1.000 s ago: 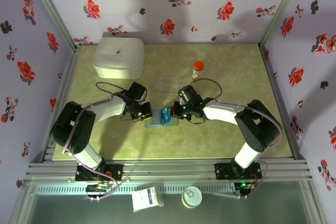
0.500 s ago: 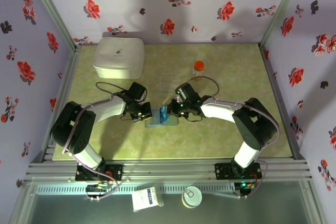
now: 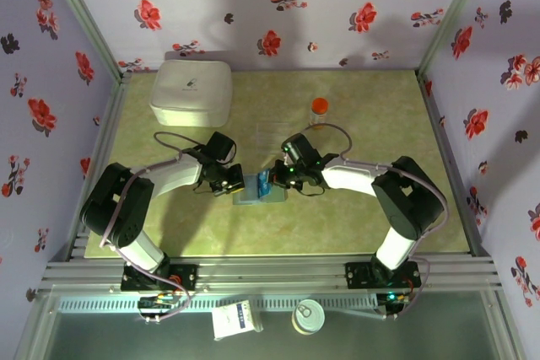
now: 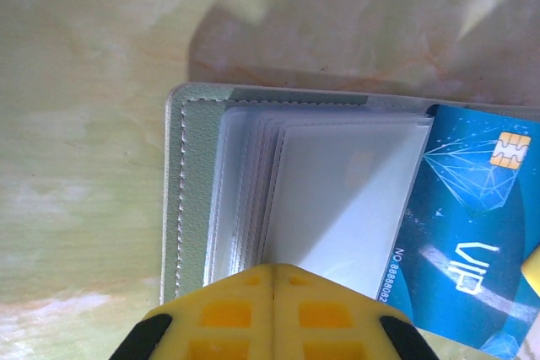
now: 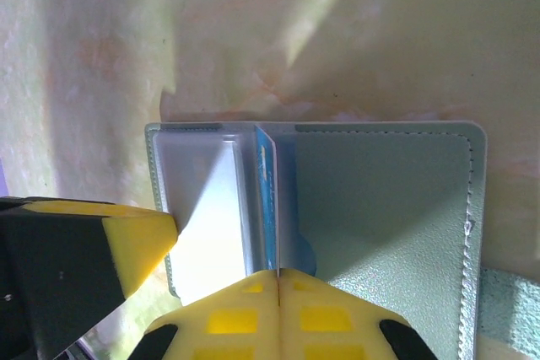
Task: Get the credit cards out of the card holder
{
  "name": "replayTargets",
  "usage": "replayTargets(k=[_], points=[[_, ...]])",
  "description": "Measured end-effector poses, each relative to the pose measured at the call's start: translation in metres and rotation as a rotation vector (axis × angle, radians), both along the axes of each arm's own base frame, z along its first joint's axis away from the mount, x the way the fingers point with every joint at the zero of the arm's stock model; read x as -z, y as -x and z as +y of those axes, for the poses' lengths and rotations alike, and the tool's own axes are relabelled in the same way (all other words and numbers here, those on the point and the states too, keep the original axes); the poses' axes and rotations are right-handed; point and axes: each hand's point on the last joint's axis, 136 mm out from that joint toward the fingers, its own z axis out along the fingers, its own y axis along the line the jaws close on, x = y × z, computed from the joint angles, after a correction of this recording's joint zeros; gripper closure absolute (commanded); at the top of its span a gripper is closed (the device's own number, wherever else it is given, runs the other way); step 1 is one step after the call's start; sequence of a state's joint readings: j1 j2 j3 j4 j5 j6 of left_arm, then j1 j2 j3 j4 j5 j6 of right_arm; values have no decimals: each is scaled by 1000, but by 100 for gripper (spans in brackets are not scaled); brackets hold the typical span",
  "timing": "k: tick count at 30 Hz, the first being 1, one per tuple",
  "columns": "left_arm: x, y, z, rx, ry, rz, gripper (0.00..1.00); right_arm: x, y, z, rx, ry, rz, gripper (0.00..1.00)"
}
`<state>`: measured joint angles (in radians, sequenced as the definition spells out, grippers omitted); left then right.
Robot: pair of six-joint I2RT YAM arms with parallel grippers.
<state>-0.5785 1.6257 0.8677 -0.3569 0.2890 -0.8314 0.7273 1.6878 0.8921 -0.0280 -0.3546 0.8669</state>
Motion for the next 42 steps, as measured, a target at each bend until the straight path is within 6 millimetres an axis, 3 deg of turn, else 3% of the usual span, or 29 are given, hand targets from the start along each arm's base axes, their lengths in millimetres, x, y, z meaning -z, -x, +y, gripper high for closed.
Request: replayTargets(k=[4,10,15,20,25,29,34,36,42], points=[[0,0,0,0,-2,2,96,-14,0,-5,-12,12,-38,100],[-1,1,1,0,-6,7,89,-52,-12,-9,-133,91,-188,100],[-9,3,3,-2,-3,-5,83,-81,-25,-15,-339,247,-379,100],[-25,0,3,-8,19,-45,80,-98,-49,-24,-582,430,-546,100],[-39,-3,10,-27,35,-83,80,-90,-72,-37,-863,603,-650,100],[-38,6,23,-48,25,-84,80,-81,-92,-40,-1054,671,-669,100],[-32,20,39,-70,2,-60,80,-82,-124,-35,-1188,683,-697,100],[-29,22,43,-78,-3,-56,80,-80,-125,-37,-1244,667,-667,100],[-19,33,52,-98,-14,-25,84,-73,-142,-16,-1344,602,-686,100]])
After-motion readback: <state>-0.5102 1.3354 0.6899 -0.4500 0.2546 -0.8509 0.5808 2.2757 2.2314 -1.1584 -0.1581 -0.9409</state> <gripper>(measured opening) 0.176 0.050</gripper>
